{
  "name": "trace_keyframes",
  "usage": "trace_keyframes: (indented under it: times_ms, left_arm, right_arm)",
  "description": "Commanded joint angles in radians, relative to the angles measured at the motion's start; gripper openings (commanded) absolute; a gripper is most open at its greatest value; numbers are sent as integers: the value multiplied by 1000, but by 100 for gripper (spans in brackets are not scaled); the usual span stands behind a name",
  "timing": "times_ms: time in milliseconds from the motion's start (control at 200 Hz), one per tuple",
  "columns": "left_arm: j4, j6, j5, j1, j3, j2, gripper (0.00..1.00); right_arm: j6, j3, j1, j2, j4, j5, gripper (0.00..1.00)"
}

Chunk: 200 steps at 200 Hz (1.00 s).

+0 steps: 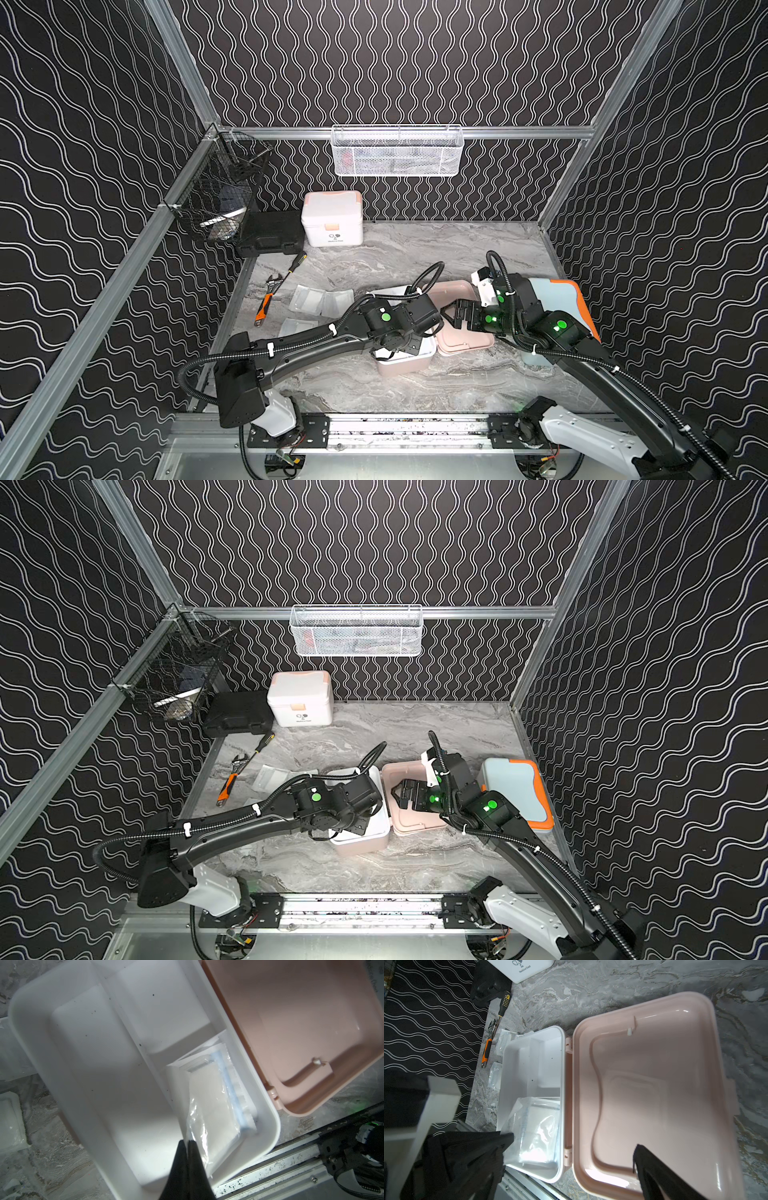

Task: Open first aid kits and take out gauze
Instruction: Pick up the gauze from the first aid kit.

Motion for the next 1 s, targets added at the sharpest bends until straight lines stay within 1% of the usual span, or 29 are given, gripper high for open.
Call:
trace_keyframes:
  times_ms: [0, 160, 255, 360, 405, 520, 585, 786, 871, 886, 996]
  left_arm:
    - [12, 10, -10, 8, -7, -35, 0]
    - [50, 44, 39, 40, -28, -119, 0]
    - [51, 61, 64, 75, -41, -165, 0]
    - [34, 81, 76, 120, -58, -212, 0]
    - [28, 87, 83, 142, -69, -235, 0]
    - [-12, 118, 91, 216, -93, -292, 0]
    - [-44, 135, 87, 265, -106, -328, 0]
    - [-105, 209, 107, 431, -169, -415, 0]
    - [-113, 239, 123, 497, -202, -422, 0]
    - [-113, 243, 125, 507, -207, -422, 0]
    - [-106, 270, 140, 576, -249, -404, 0]
  right_arm:
    - [-22, 14, 0, 1, 40, -77, 100]
    - [-38, 15, 7, 9, 84, -209, 100]
    - [-44, 24, 34, 21, 103, -238, 100]
    - [-58, 46, 96, 43, 111, -215, 100]
    - [-65, 58, 140, 55, 114, -200, 100]
    - [-91, 96, 254, 104, 113, -142, 100]
    - [-98, 117, 301, 136, 113, -124, 100]
    - [-110, 176, 384, 233, 122, -77, 100]
    - [-112, 198, 414, 278, 116, -48, 100]
    - [-111, 225, 419, 287, 114, -41, 100]
    - [-99, 265, 431, 340, 101, -8, 100]
